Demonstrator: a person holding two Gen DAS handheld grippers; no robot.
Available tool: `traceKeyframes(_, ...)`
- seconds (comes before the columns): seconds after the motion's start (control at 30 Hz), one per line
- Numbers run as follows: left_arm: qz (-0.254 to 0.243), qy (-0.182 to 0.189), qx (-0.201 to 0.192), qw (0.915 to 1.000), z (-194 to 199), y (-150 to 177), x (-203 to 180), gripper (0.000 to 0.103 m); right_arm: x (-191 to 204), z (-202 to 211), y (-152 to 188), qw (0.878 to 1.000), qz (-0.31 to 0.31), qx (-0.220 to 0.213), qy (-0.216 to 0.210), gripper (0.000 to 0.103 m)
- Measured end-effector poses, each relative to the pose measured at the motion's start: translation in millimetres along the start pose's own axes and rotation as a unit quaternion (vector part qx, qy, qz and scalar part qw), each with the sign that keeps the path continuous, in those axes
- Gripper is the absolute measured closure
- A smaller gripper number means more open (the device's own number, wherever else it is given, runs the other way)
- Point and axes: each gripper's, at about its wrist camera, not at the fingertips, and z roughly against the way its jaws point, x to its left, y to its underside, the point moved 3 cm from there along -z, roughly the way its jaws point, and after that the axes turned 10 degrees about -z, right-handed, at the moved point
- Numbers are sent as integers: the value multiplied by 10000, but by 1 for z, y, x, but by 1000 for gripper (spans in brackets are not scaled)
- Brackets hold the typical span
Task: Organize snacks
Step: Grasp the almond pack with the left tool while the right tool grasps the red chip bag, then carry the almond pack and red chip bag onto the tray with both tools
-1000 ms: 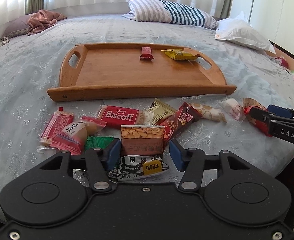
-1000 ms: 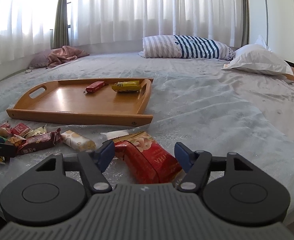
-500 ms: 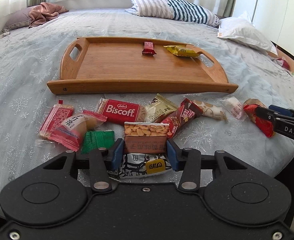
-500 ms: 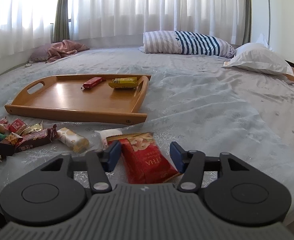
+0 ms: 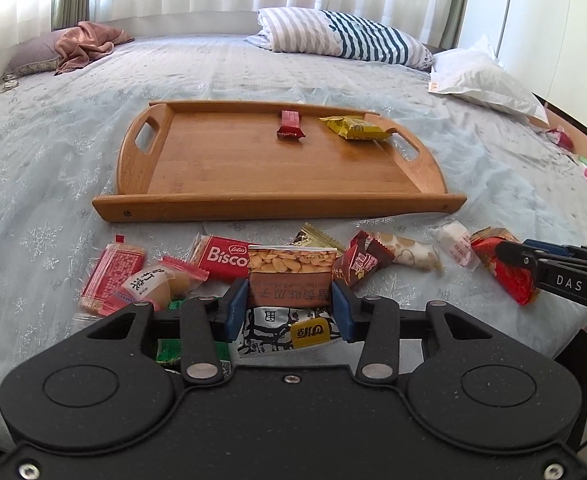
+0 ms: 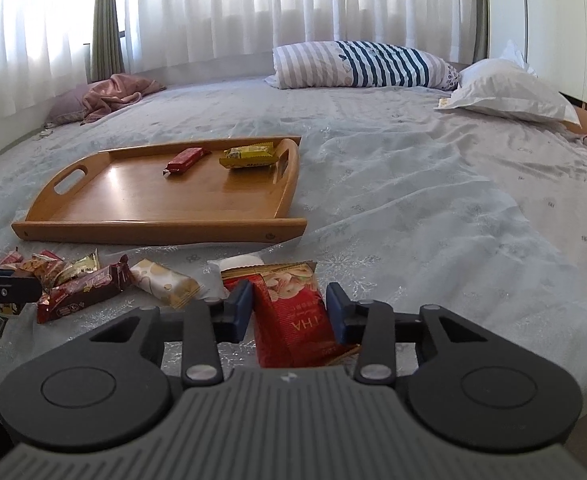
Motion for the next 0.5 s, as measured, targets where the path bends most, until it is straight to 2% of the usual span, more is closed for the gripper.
traceKeyframes(0.2,30,15,71,10000,-3,3,-1,61,9,4,3,9993,238,43,-276,45)
traceKeyframes(0.27,23,9,90,10000,-4,4,0,61,13,9,1,9985,408,-24,-376,36)
traceKeyframes(0.37,29,0,105,9999,-5,4,1,61,13,12,-2,9976,585,-114,-358,32)
traceKeyframes(0.5,29,-12,99,9999,-5,4,2,61,8,8,-2,9963,722,57,-471,26)
